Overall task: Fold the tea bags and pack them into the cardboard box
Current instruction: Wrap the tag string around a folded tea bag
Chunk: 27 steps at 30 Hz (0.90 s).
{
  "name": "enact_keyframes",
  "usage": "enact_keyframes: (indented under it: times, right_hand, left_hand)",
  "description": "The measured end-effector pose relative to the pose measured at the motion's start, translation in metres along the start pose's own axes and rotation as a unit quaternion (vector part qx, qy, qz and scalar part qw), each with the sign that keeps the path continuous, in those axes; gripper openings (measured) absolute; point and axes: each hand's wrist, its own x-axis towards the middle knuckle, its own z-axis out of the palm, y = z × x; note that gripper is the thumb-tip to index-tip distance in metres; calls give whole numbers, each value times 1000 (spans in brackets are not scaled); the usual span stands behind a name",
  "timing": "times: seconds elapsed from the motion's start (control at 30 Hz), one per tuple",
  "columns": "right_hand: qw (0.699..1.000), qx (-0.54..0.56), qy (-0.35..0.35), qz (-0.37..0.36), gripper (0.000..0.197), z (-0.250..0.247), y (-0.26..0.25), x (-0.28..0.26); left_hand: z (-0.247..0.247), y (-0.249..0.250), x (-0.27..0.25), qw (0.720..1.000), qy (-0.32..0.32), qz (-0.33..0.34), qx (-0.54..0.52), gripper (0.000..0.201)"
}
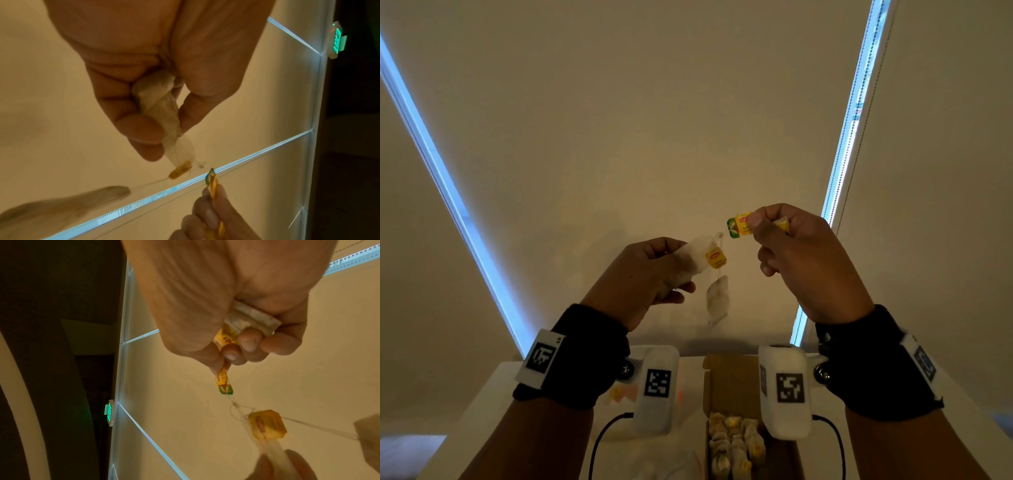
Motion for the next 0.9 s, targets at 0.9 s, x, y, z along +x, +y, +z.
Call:
enact_keyframes:
  times: [0.9]
  right_hand:
    - [991,-116,-61,-10,19,10,15,7]
  left_hand:
    - [18,7,-4,989,-117,78,-35,29]
